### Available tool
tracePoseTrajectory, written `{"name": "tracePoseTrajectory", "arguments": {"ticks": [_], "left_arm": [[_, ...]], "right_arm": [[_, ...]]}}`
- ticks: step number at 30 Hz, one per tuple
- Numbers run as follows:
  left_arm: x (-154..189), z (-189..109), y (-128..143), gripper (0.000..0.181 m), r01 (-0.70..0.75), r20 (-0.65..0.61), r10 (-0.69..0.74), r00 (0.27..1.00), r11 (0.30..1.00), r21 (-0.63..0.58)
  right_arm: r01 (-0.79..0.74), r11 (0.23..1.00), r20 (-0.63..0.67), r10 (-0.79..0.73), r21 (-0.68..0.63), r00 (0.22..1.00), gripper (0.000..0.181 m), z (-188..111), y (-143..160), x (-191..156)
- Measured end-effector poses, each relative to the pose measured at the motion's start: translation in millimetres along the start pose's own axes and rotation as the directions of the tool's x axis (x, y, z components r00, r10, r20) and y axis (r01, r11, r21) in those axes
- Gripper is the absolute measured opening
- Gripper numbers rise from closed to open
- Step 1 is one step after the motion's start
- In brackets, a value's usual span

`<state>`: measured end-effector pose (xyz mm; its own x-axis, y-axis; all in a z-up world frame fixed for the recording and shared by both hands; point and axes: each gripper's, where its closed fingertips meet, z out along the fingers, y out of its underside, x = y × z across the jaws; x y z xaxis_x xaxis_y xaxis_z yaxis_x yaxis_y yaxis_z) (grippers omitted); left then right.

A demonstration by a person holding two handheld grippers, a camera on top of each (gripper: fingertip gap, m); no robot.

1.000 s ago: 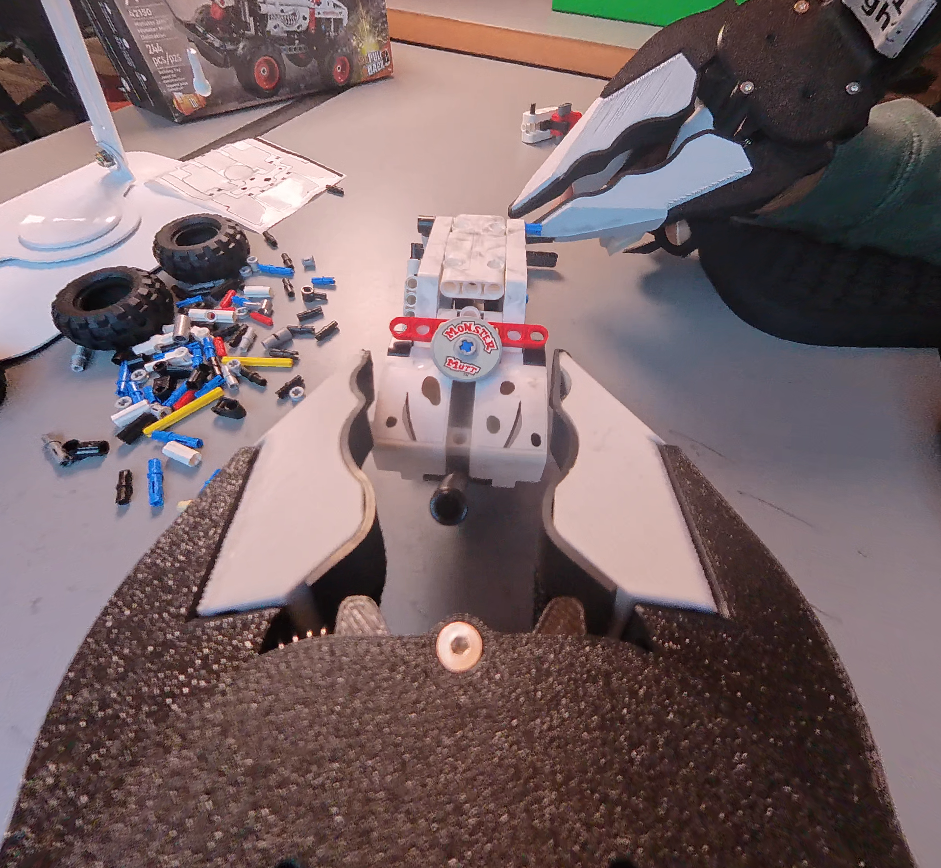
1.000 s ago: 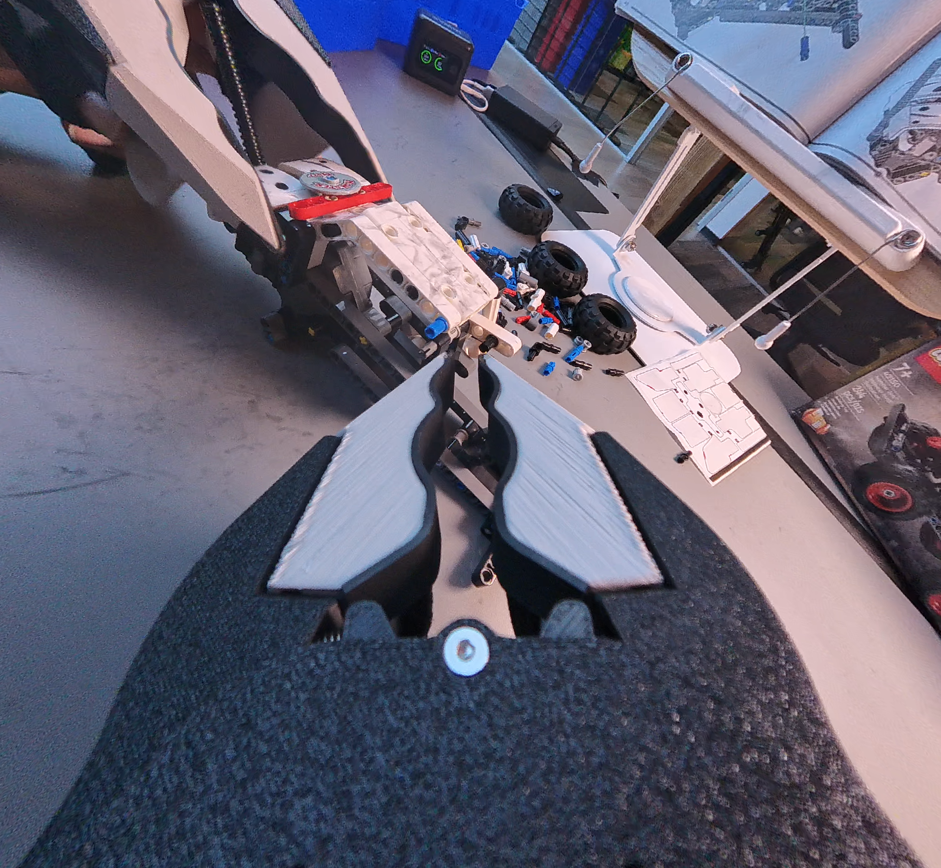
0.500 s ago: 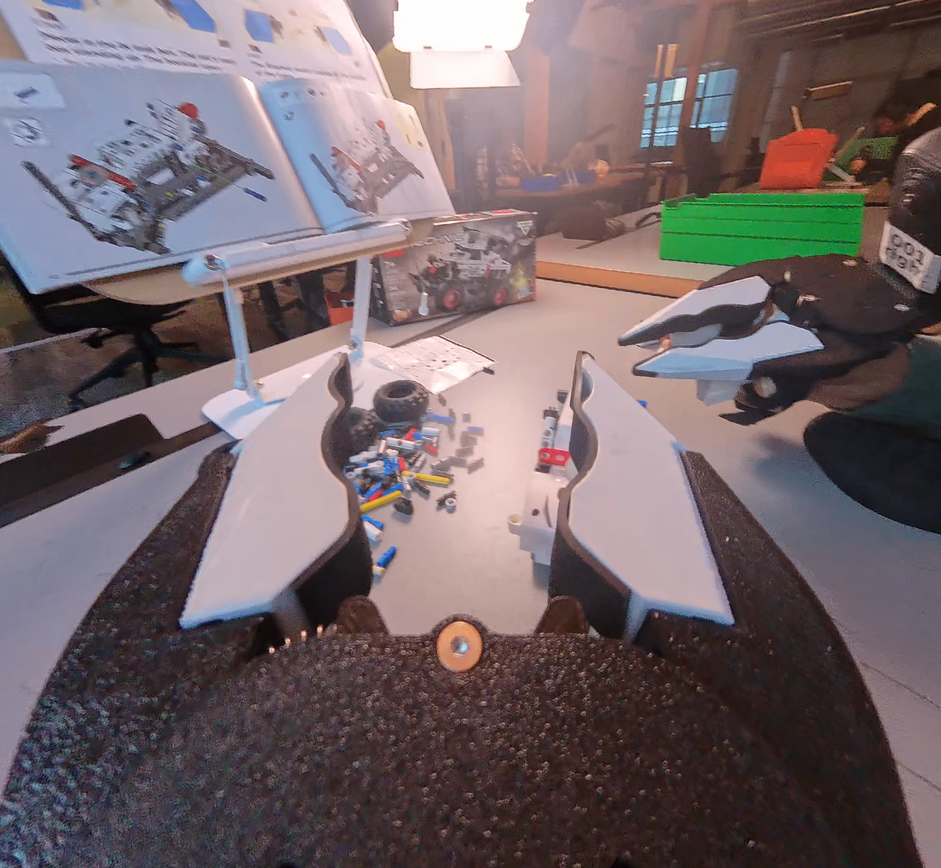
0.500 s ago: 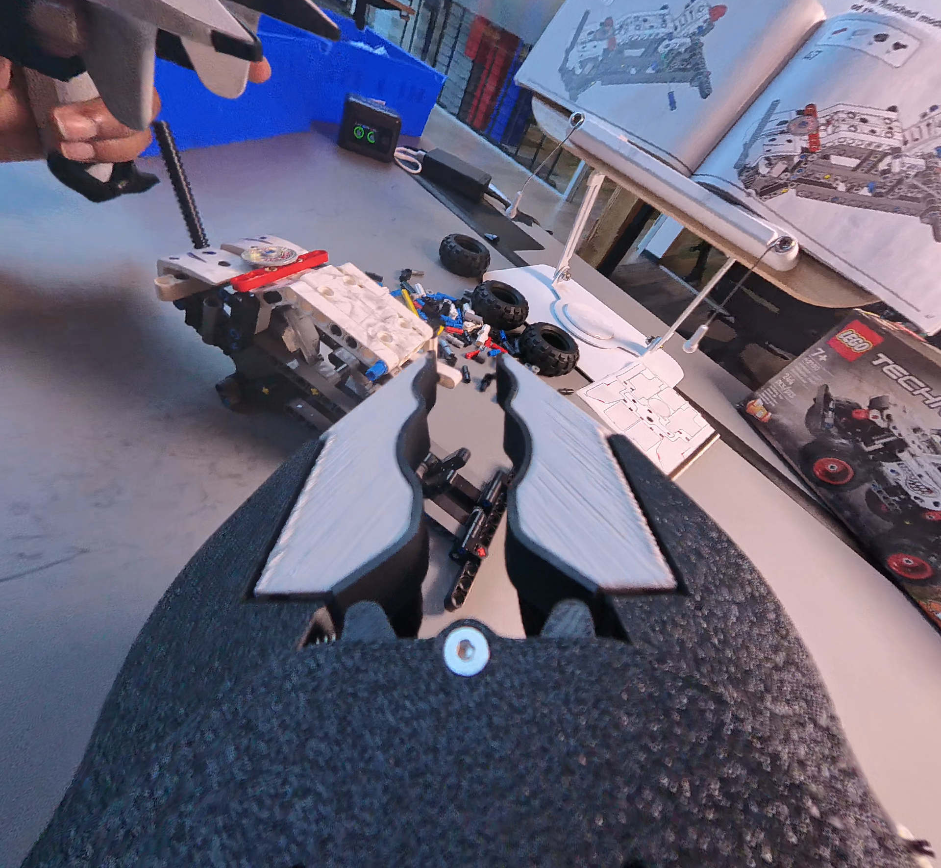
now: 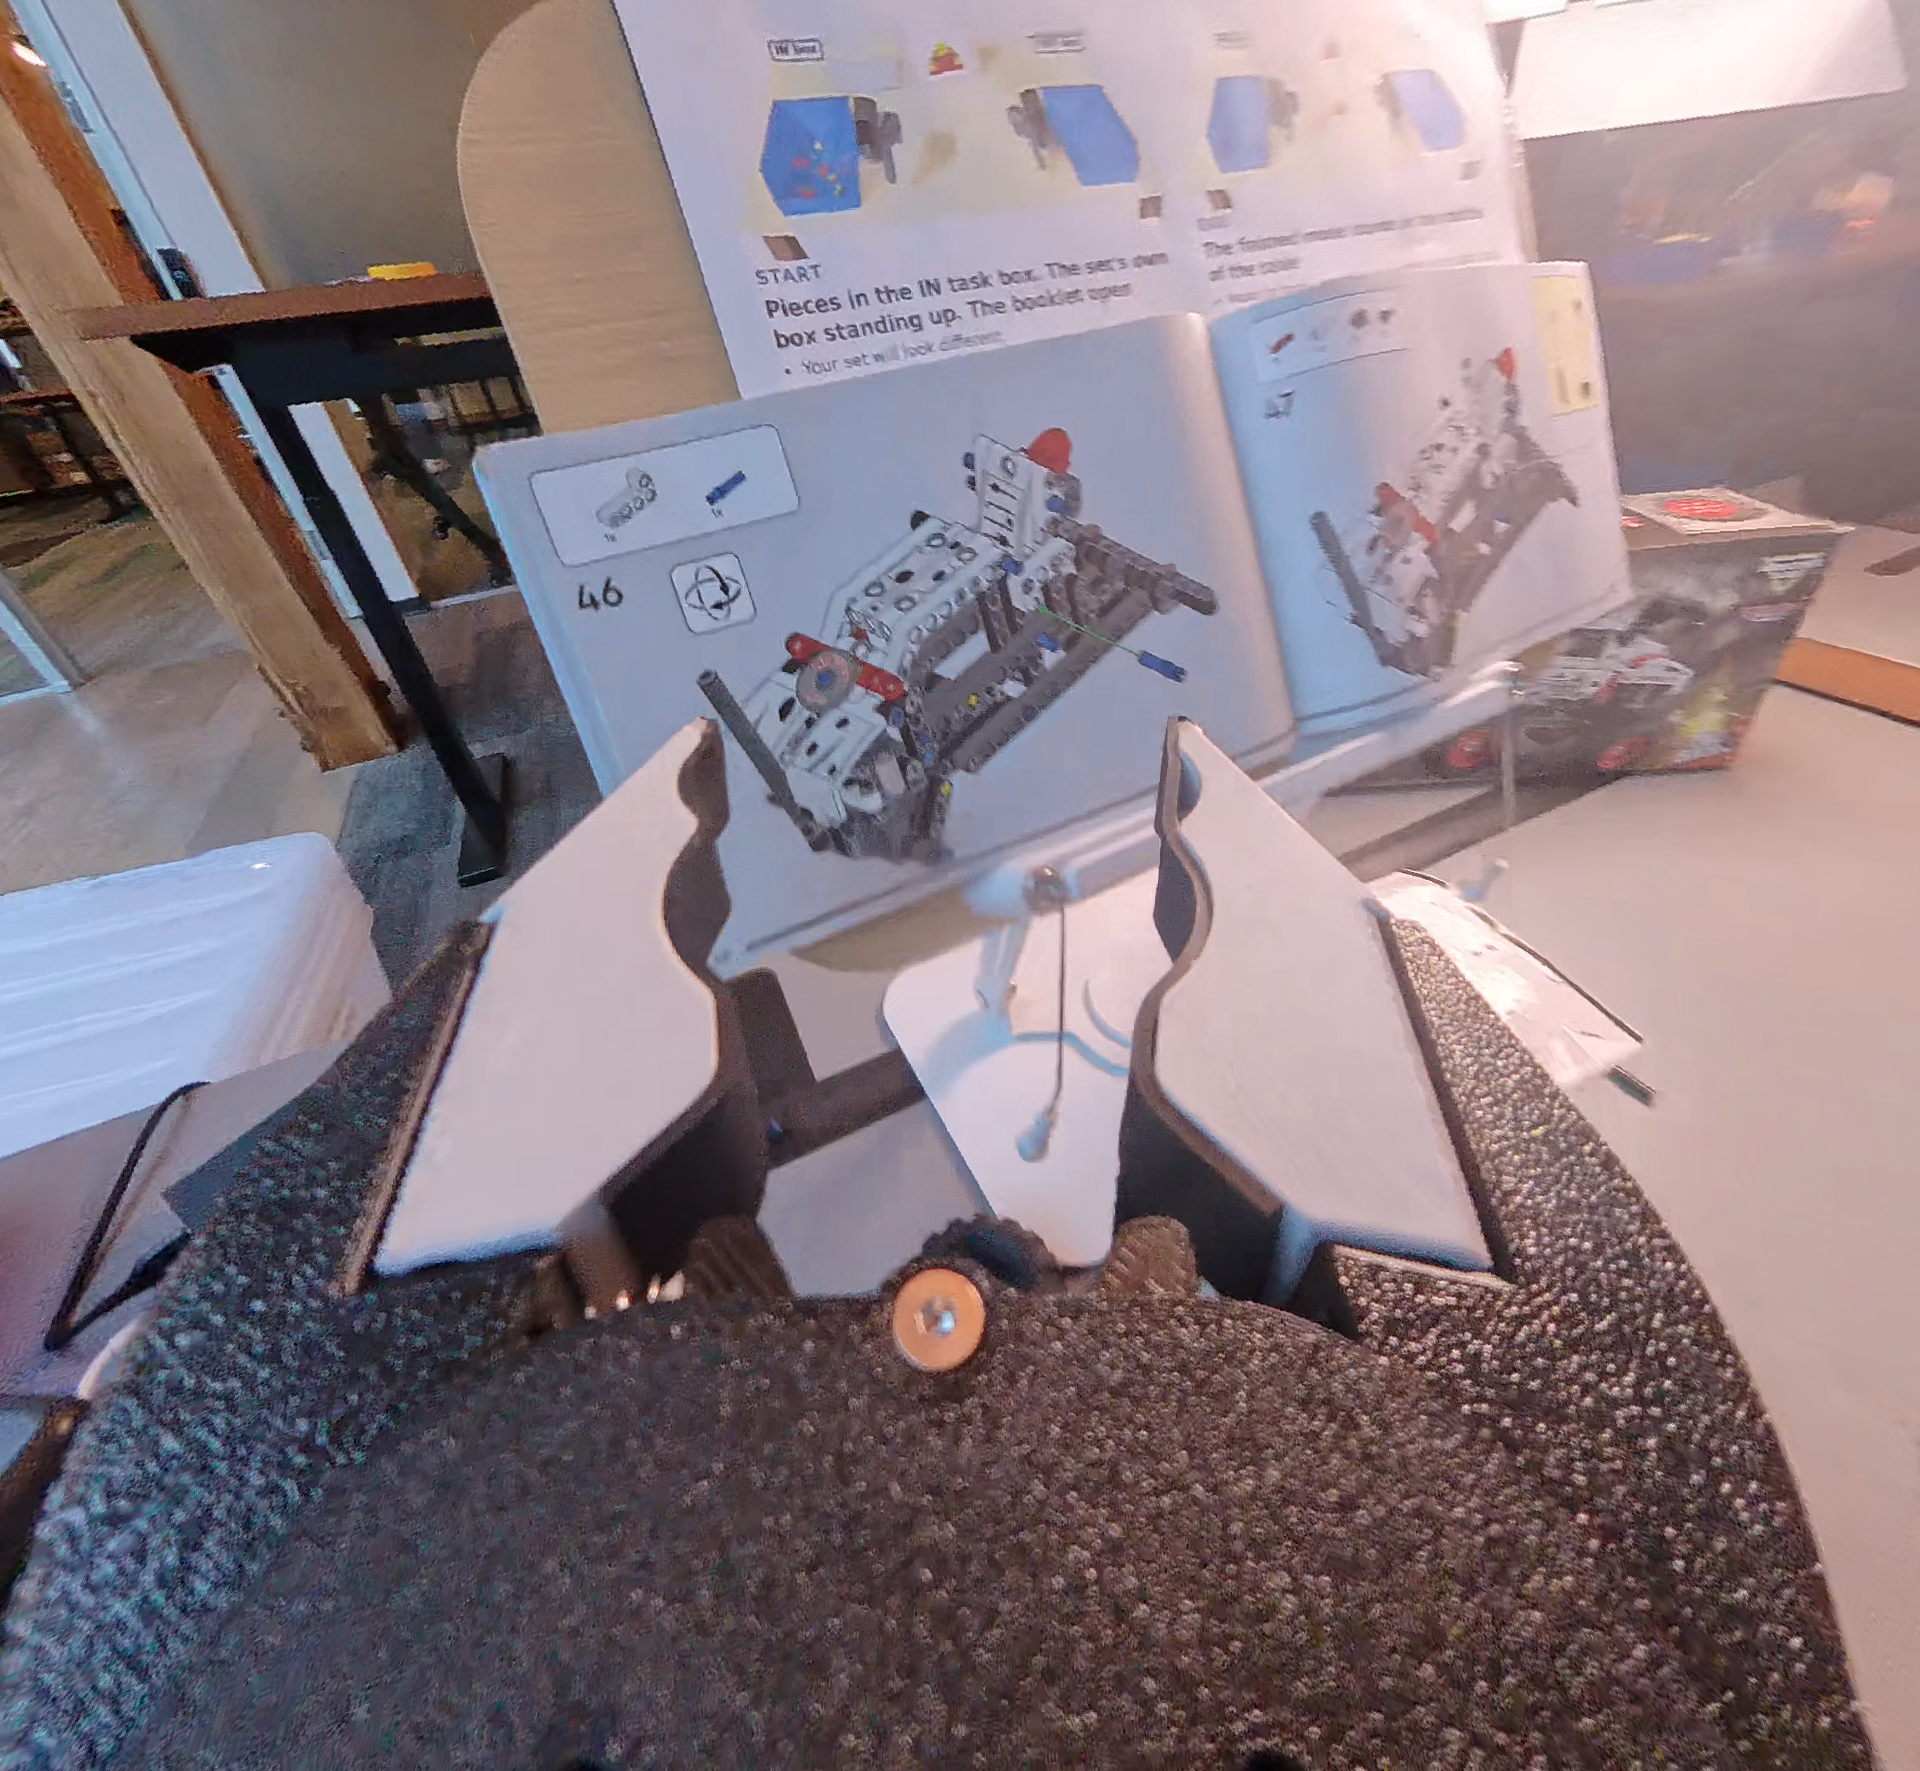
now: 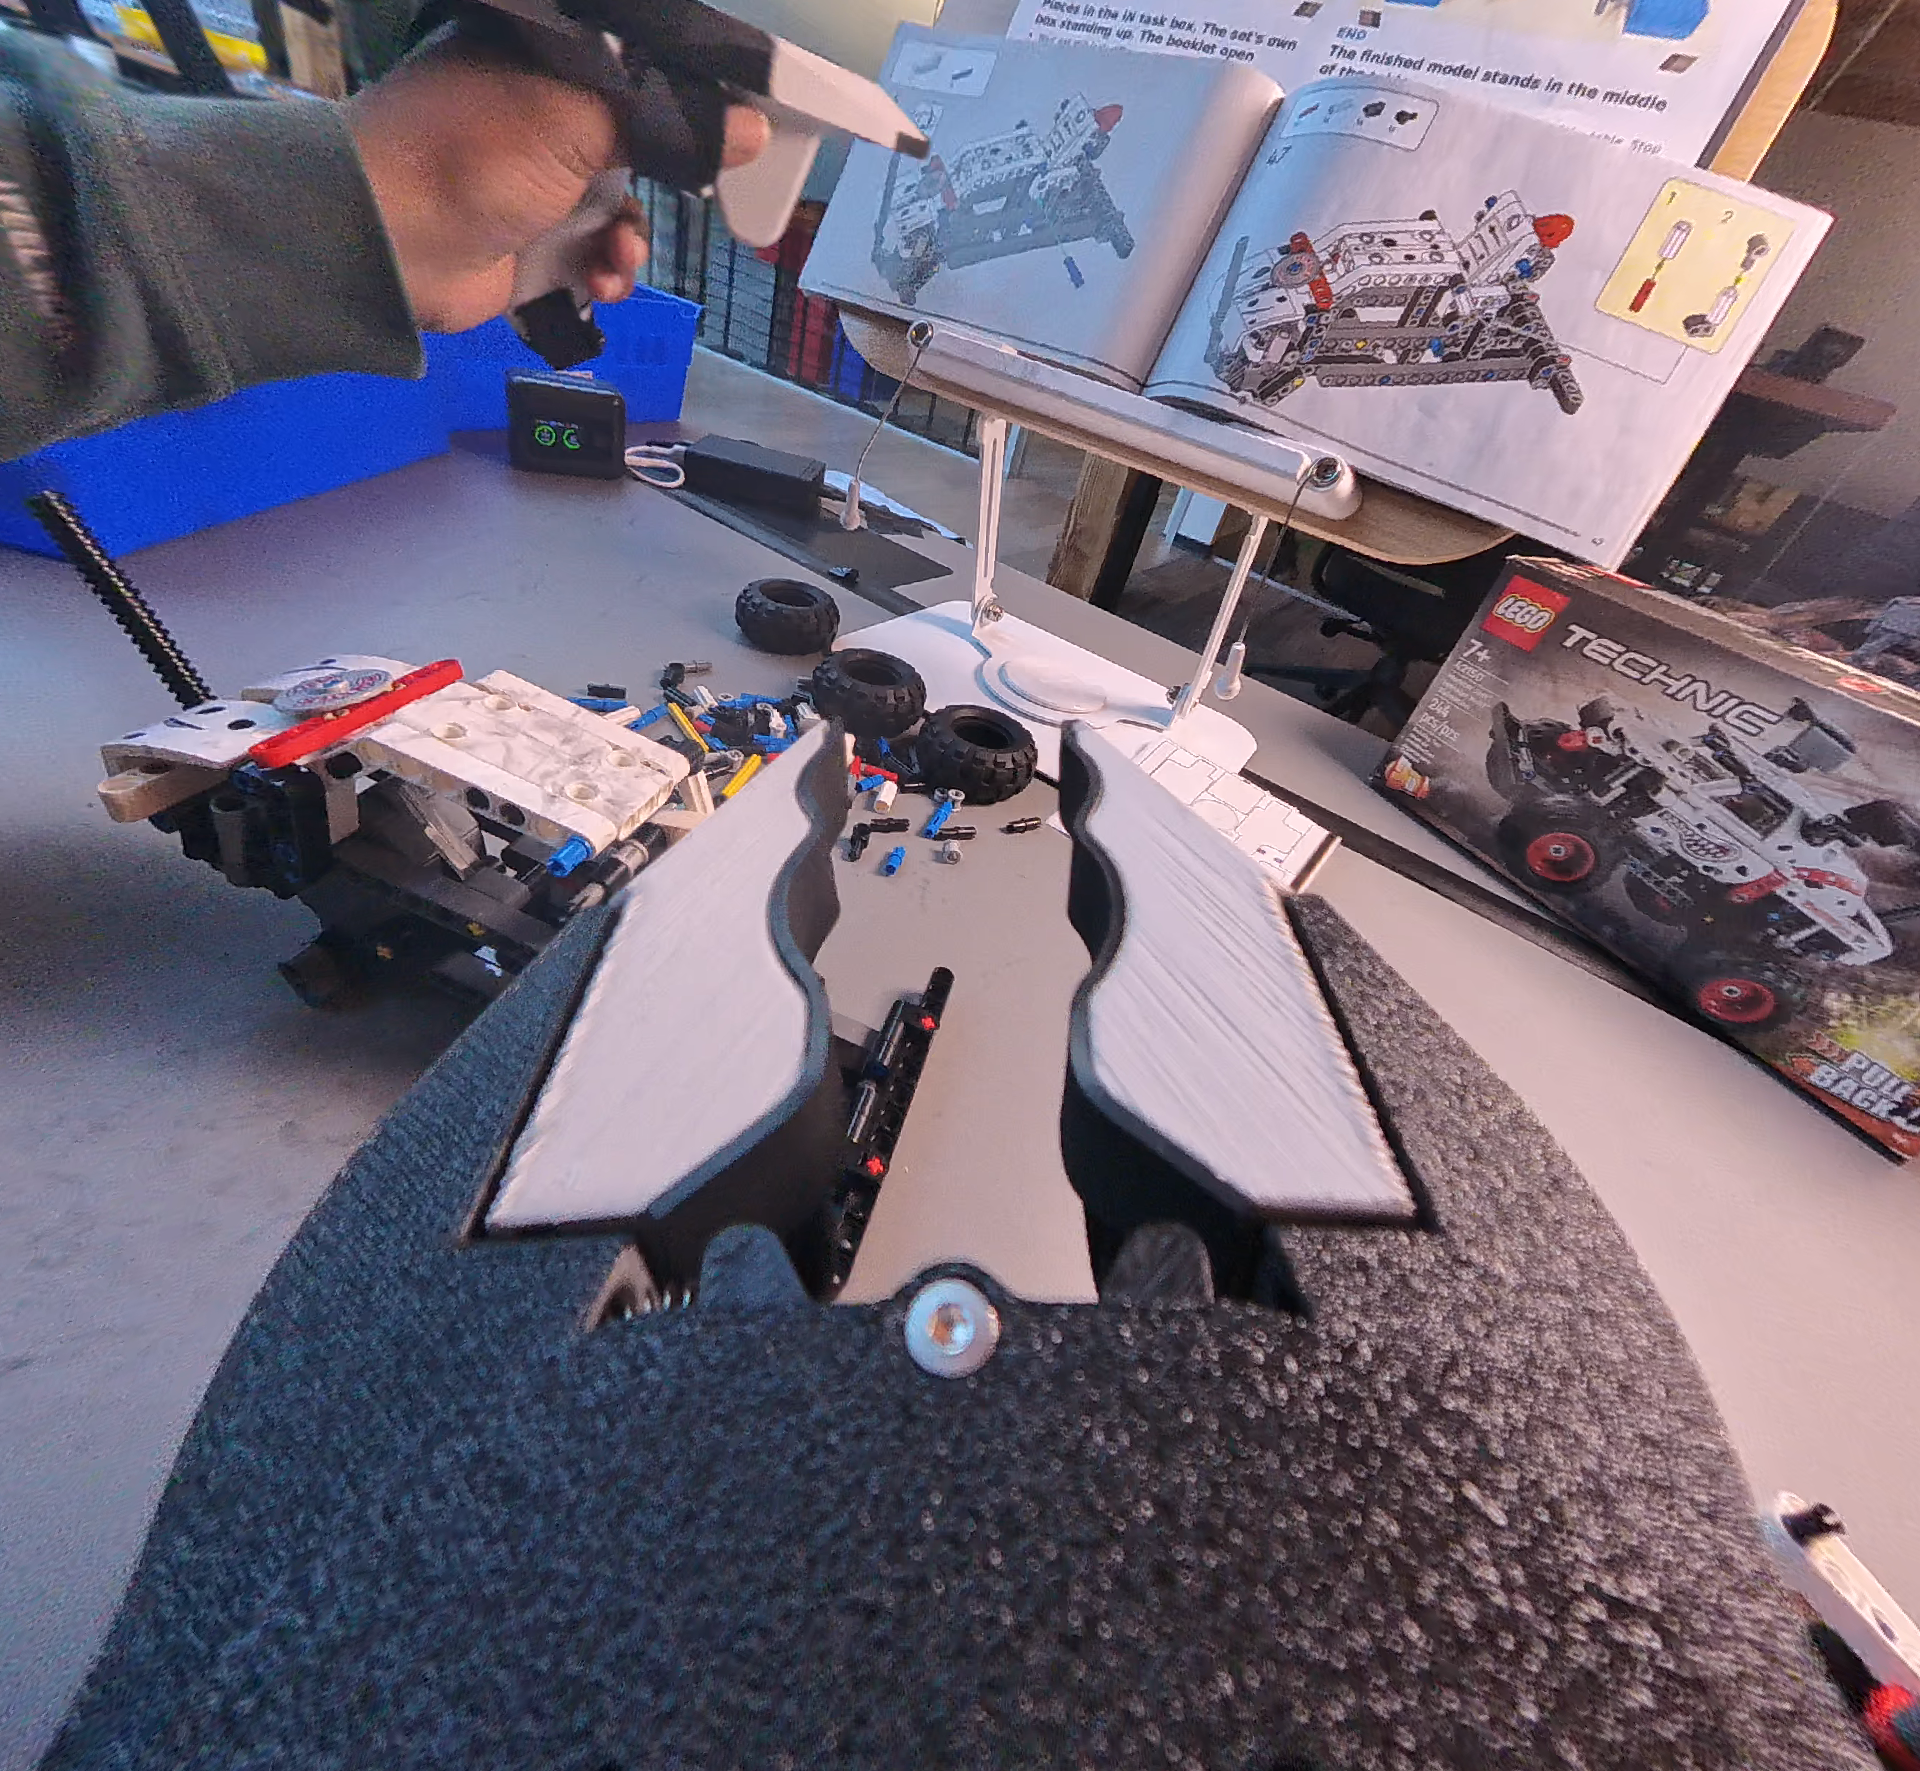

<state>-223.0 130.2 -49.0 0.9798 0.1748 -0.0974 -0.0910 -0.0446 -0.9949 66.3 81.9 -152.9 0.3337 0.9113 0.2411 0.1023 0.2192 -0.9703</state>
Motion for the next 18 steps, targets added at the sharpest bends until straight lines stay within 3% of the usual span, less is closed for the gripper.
{"name": "tracePoseTrajectory", "arguments": {"ticks": [4,7,11,14,18], "left_arm": [[-10,48,12,0.087,-0.125,0.090,0.129,0.988,0.991,-0.053],[-8,59,14,0.079,-0.196,0.147,0.198,0.969,0.980,-0.034],[13,62,17,0.040,-0.242,0.117,0.243,0.963,0.970,-0.021],[39,65,19,0.006,-0.263,0.013,0.263,0.965,0.964,-0.034],[56,71,17,0.002,-0.266,-0.047,0.263,0.964,0.962,-0.059]], "right_arm": [[0.034,0.999,-0.017,-0.034,-0.008,0.999,0.039,0,2,4],[0.025,1.000,-0.018,-0.025,-0.004,1.000,0.039,-1,1,6],[0.017,1.000,-0.008,-0.017,-0.006,1.000,0.039,0,1,7],[0.018,1.000,-0.003,-0.018,-0.010,1.000,0.038,-1,1,8],[0.014,1.000,-0.006,-0.014,-0.013,1.000,0.037,-2,1,10]]}}
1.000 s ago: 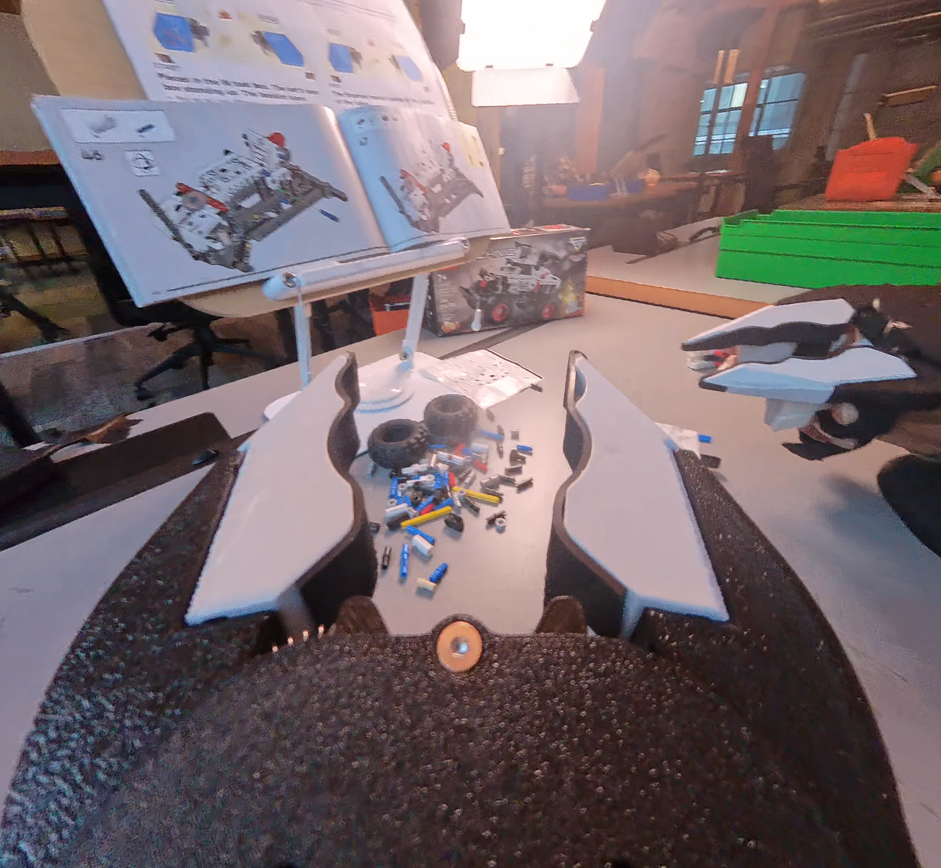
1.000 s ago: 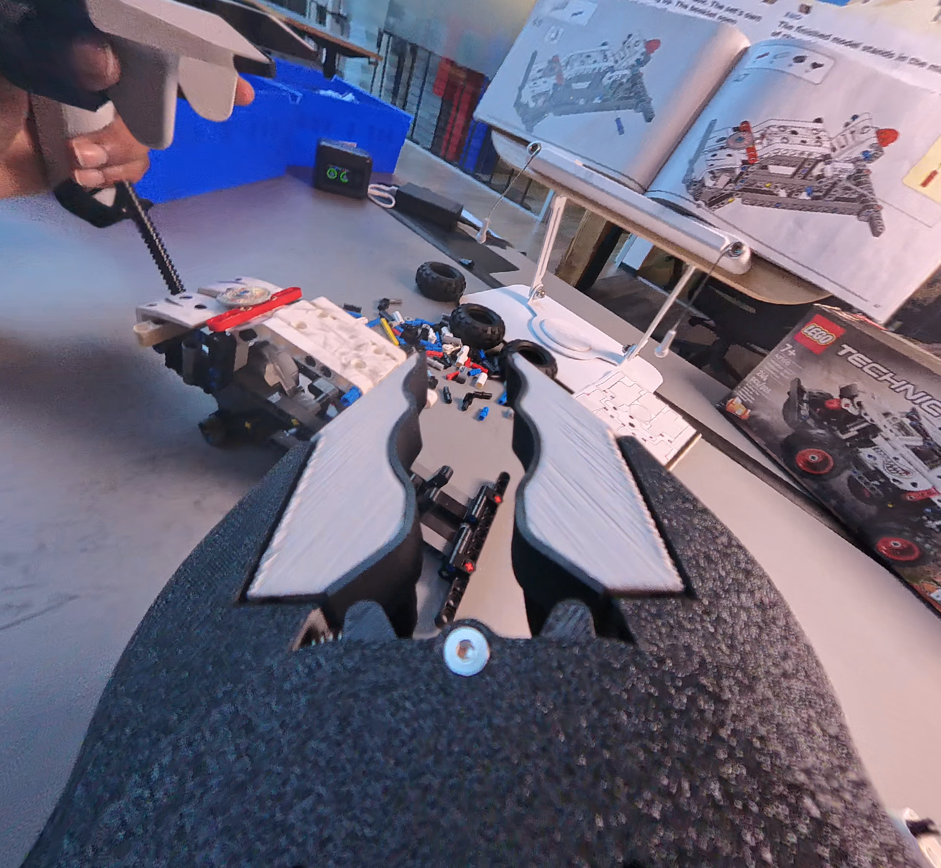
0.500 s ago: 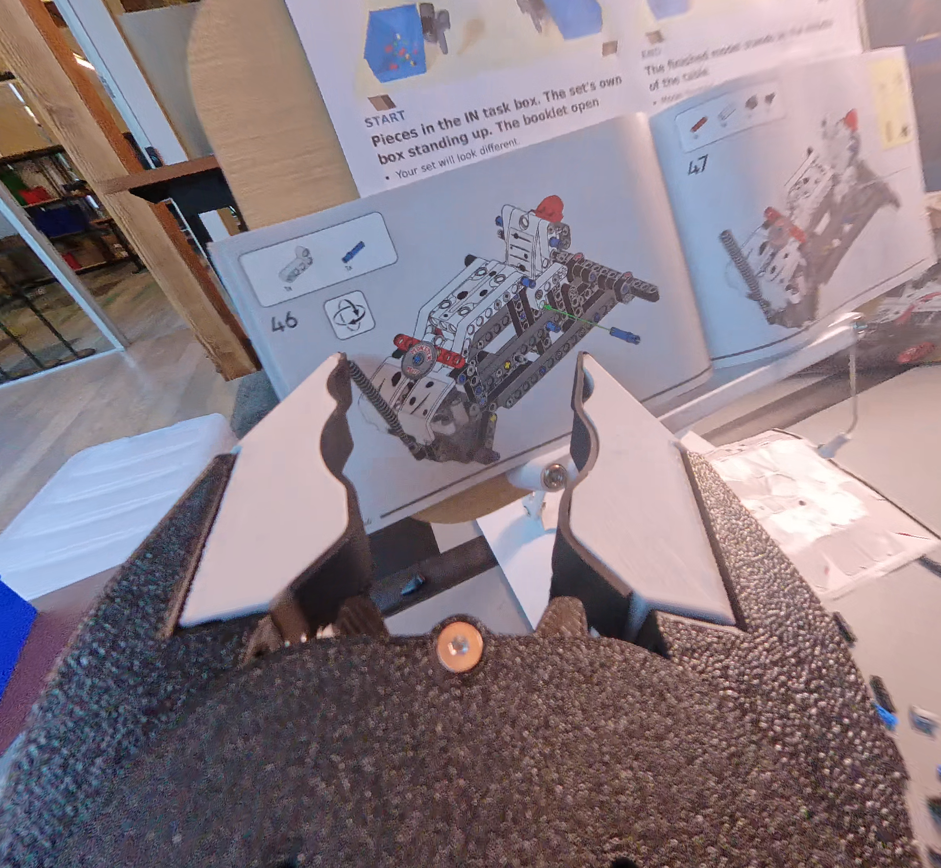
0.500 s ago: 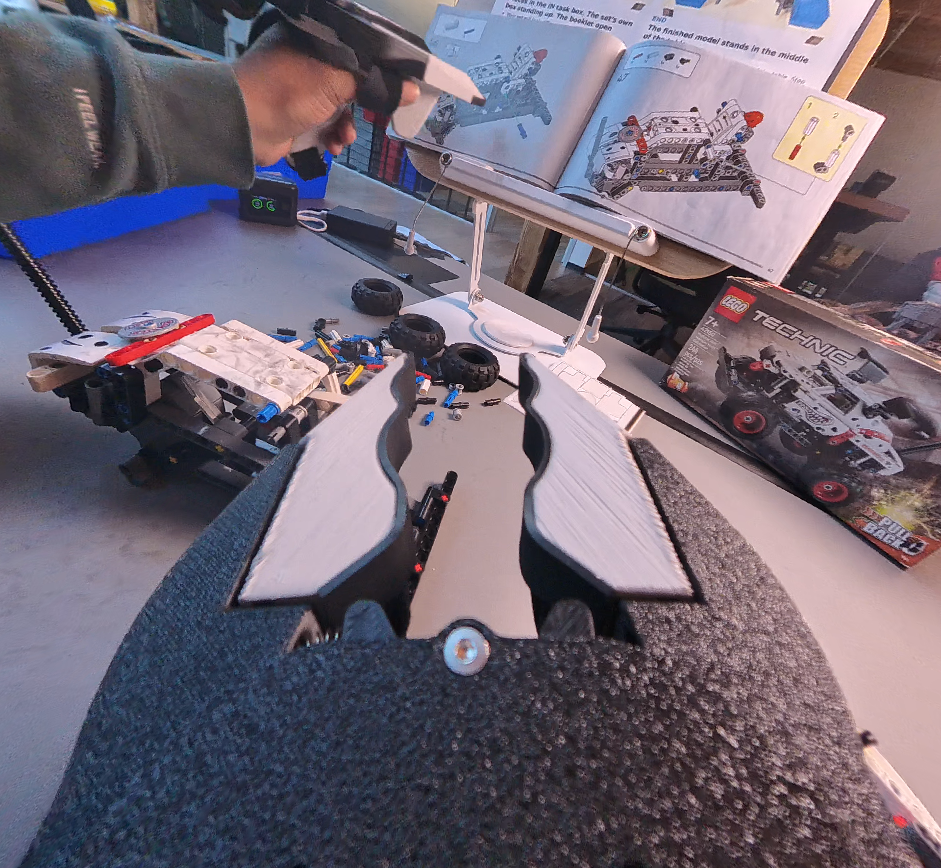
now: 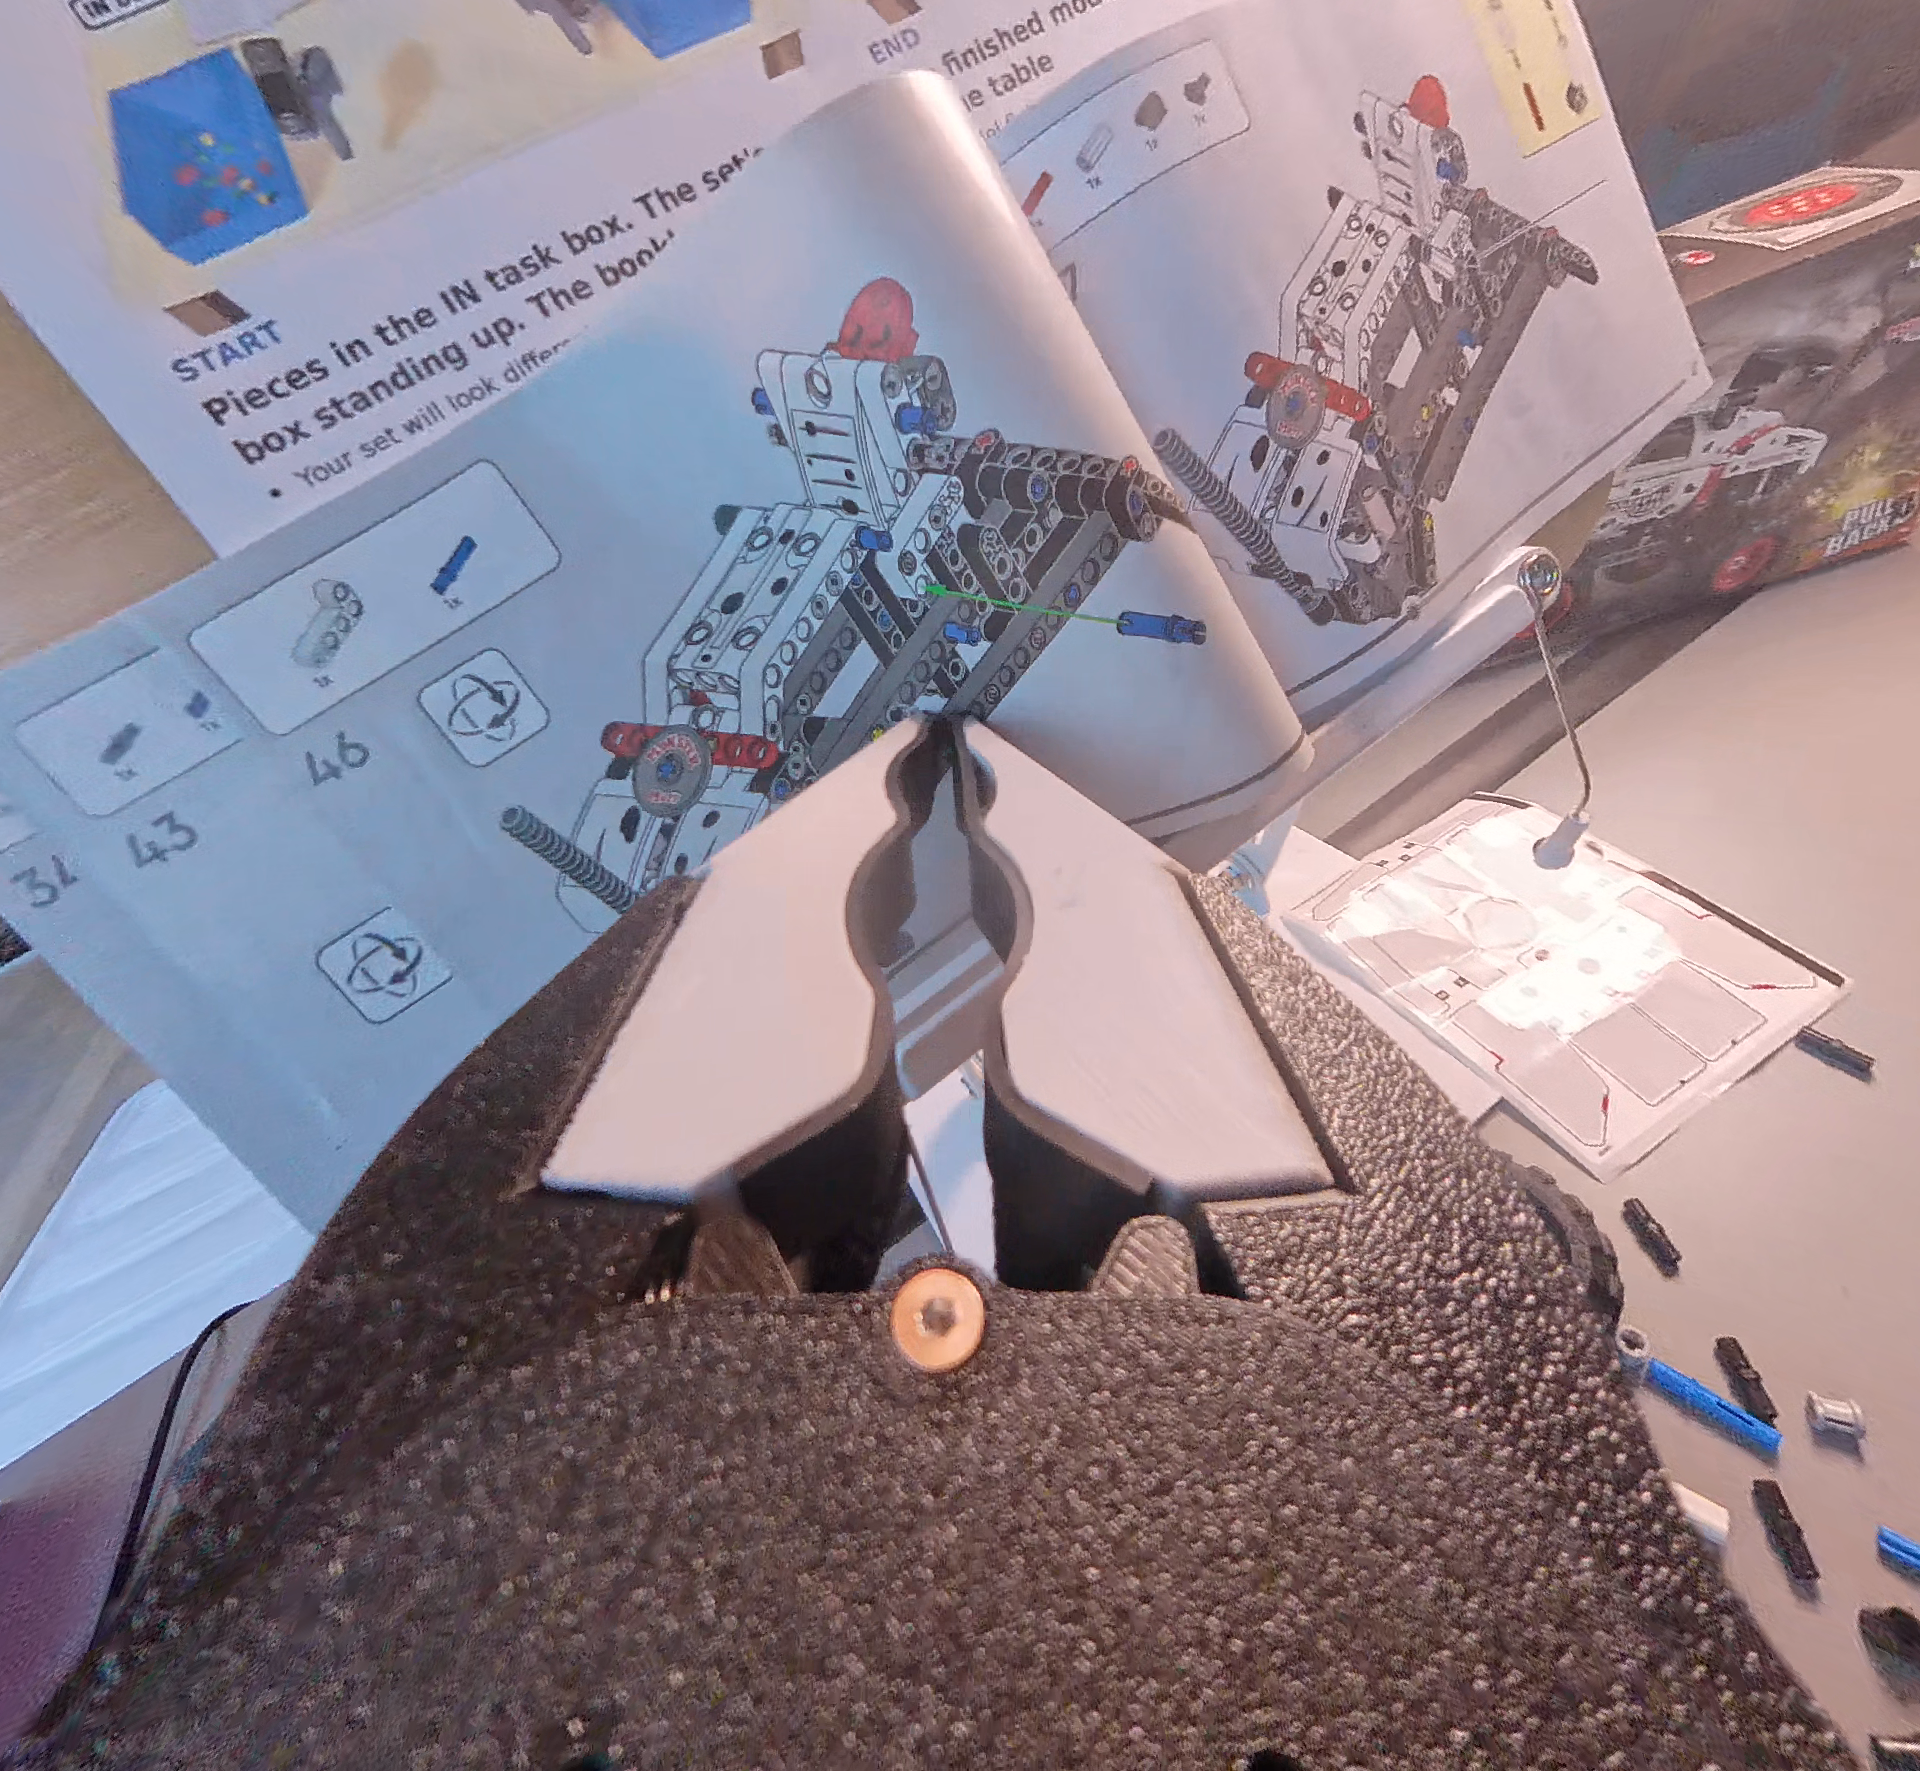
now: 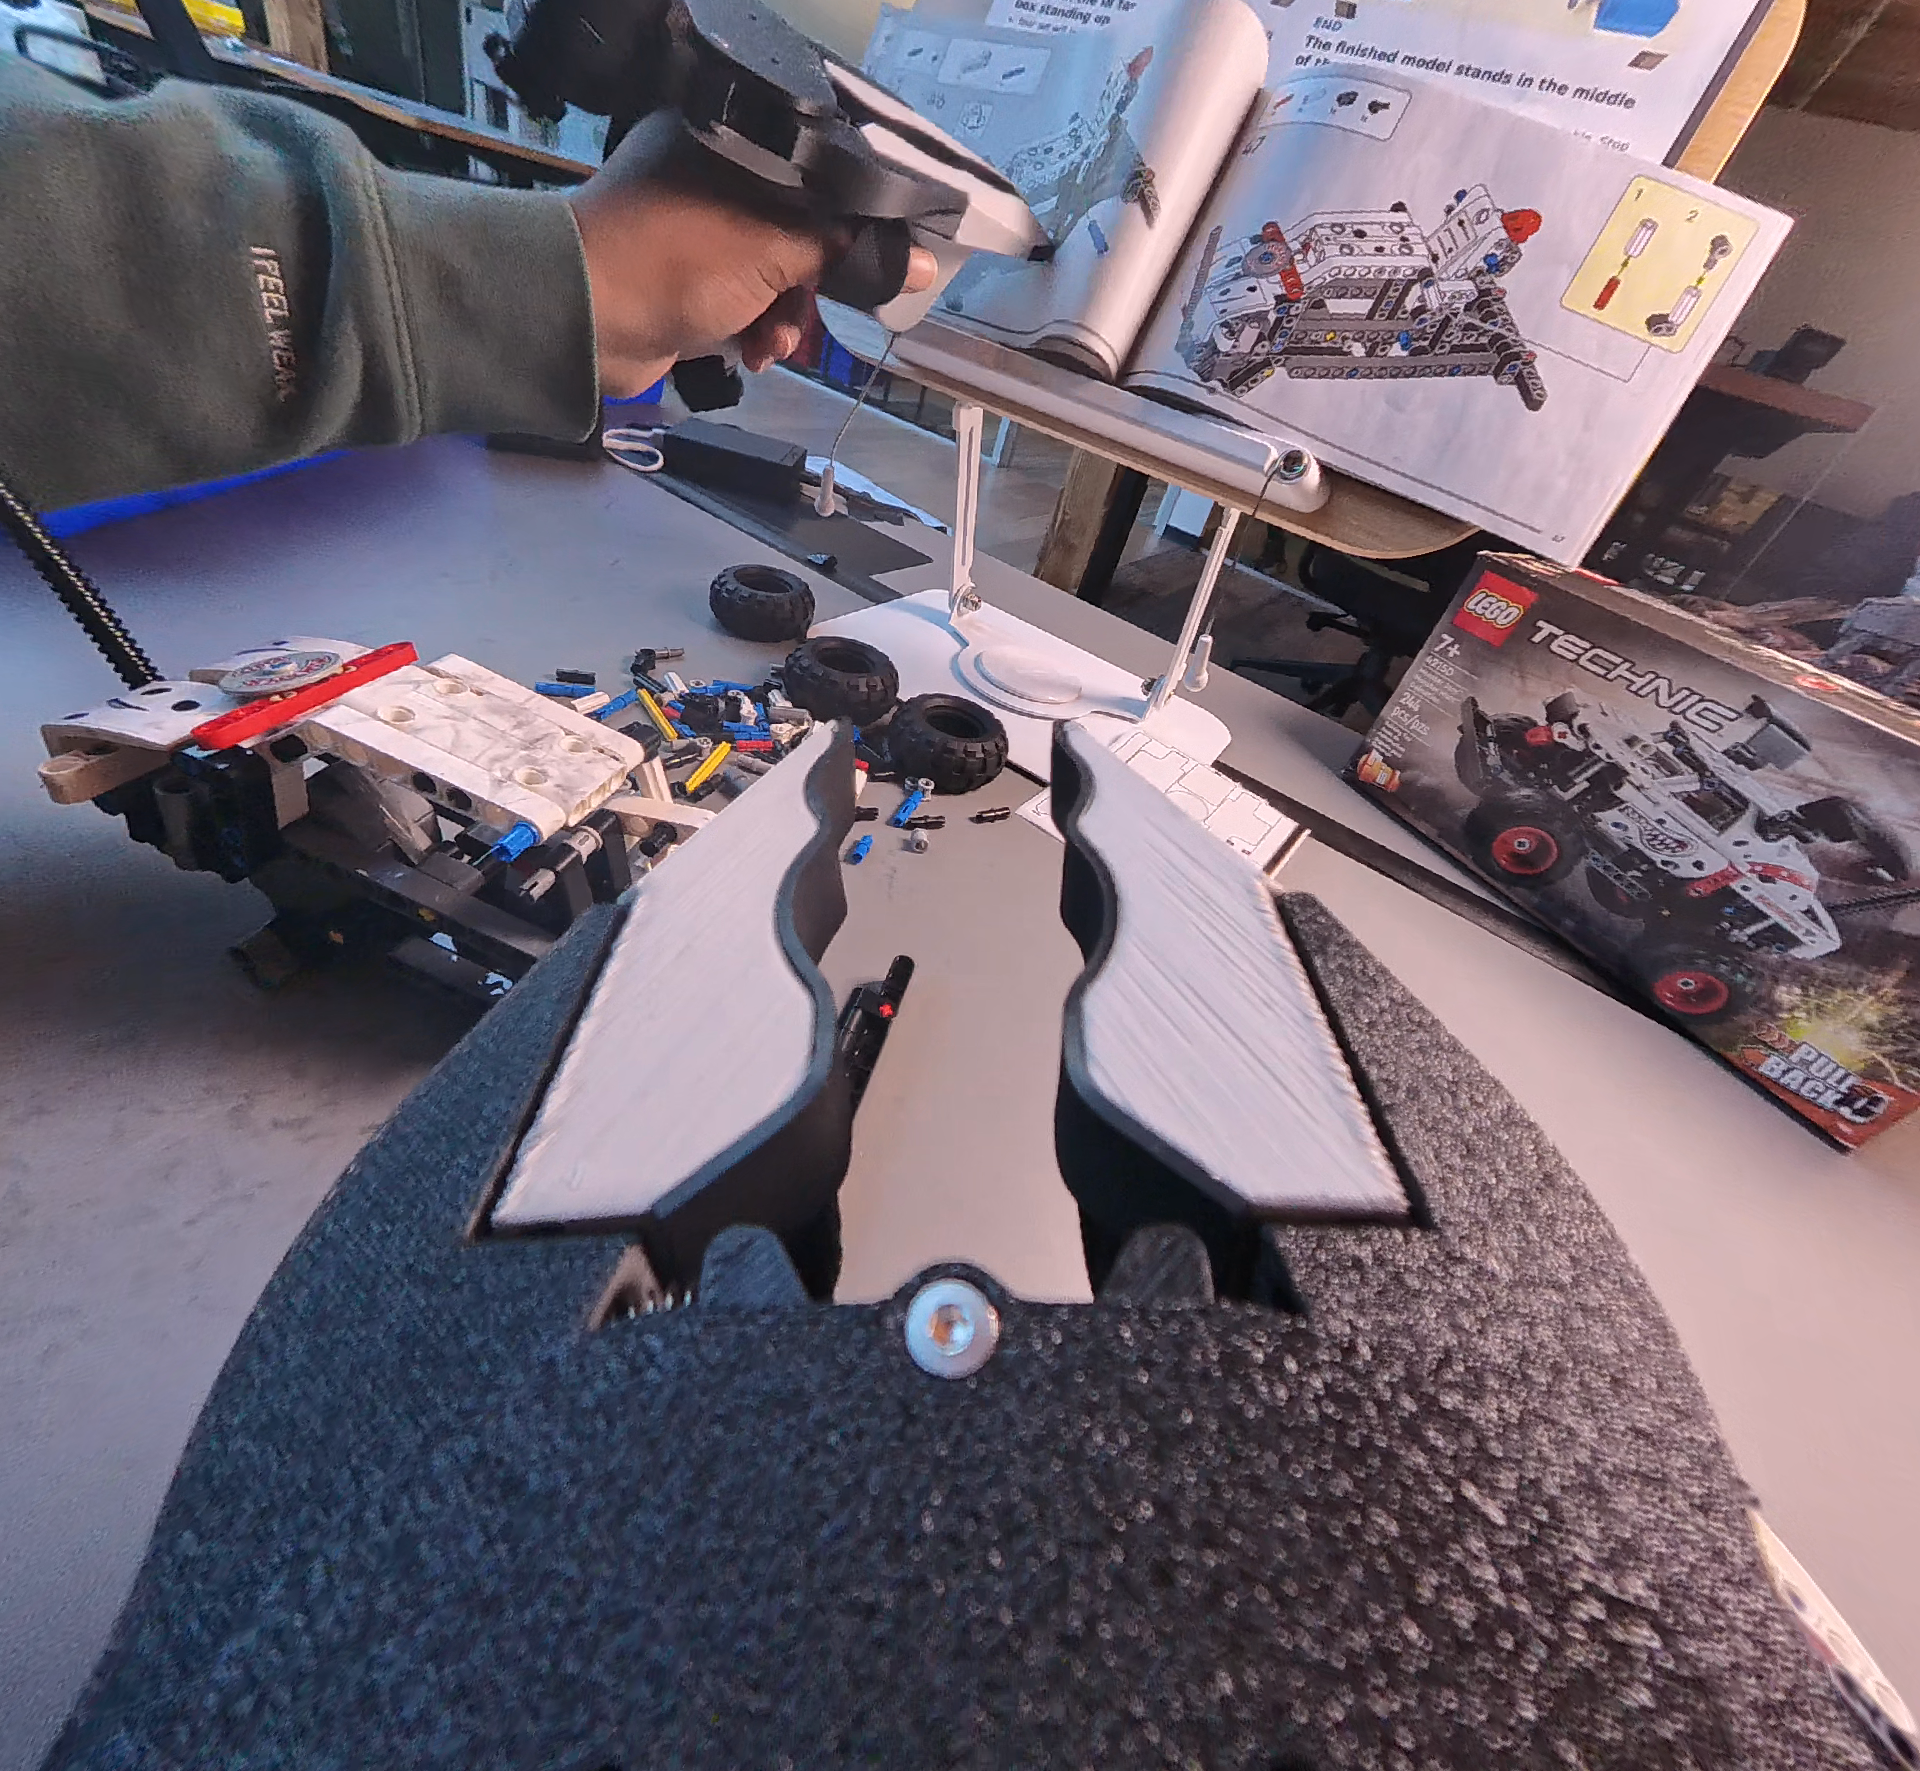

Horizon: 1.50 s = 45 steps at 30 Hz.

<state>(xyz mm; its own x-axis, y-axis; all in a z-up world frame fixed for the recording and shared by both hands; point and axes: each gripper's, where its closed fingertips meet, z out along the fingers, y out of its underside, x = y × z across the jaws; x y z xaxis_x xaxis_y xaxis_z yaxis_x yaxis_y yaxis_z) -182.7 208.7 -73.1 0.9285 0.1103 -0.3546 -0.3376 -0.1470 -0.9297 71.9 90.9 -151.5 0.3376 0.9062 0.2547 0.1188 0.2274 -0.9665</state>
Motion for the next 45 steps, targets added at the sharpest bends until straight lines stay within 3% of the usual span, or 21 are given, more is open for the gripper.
{"name": "tracePoseTrajectory", "arguments": {"ticks": [3,5,7,9,13,15,20,25,28,32,38,43,45], "left_arm": [[-5,-6,-16,0.040,0.031,0.031,-0.033,0.999,0.997,0.070],[-14,-7,-16,0.086,0.079,0.068,-0.084,0.994,0.995,0.065],[-21,-5,-11,0.108,0.122,0.083,-0.126,0.989,0.991,0.048],[-20,-2,-4,0.116,0.128,0.075,-0.129,0.989,0.992,0.020],[-7,0,-5,0.086,0.062,0.053,-0.062,0.997,0.998,0.006],[0,2,-5,0.064,0.029,0.039,-0.028,0.999,1.000,-0.008],[14,7,-8,0.033,-0.007,-0.005,0.007,1.000,1.000,-0.026],[24,11,-15,0.023,0.014,-0.058,-0.015,0.998,1.000,-0.014],[36,16,-23,0.022,0.035,-0.118,-0.034,0.992,0.999,0.005],[58,23,-39,0.027,0.016,-0.187,-0.011,0.982,0.999,0.029],[83,33,-62,0.031,-0.052,-0.237,0.063,0.969,0.997,0.050],[86,36,-72,0.033,-0.068,-0.268,0.079,0.960,0.996,0.051],[96,30,-79,0.038,-0.038,-0.348,0.061,0.936,0.997,0.072]], "right_arm": [[0.001,1.000,-0.011,-0.001,0.002,1.000,0.036,-3,-1,4],[-0.005,1.000,-0.019,0.005,0.006,1.000,0.035,-4,-2,8],[-0.018,1.000,-0.020,0.018,0.006,1.000,0.035,-4,-2,10],[-0.028,1.000,-0.016,0.028,-0.001,0.999,0.034,-3,-1,10],[-0.017,1.000,-0.018,0.017,-0.013,1.000,0.034,-4,1,11],[-0.019,1.000,-0.019,0.018,-0.014,1.000,0.033,-4,1,12],[-0.031,0.999,-0.024,0.030,-0.018,0.999,0.032,-6,2,16],[-0.045,0.999,-0.020,0.045,-0.014,0.999,0.031,-4,1,16],[-0.027,1.000,-0.031,0.026,-0.015,0.999,0.032,12,-3,26],[0.073,0.997,-0.094,-0.074,-0.021,0.993,0.047,59,-22,66],[0.181,0.981,-0.223,-0.193,-0.072,0.956,0.095,154,-30,126],[0.144,0.989,-0.270,-0.144,-0.019,0.952,0.092,191,-45,139],[0.125,0.992,-0.294,-0.120,0.001,0.948,0.084,195,-53,145]]}}
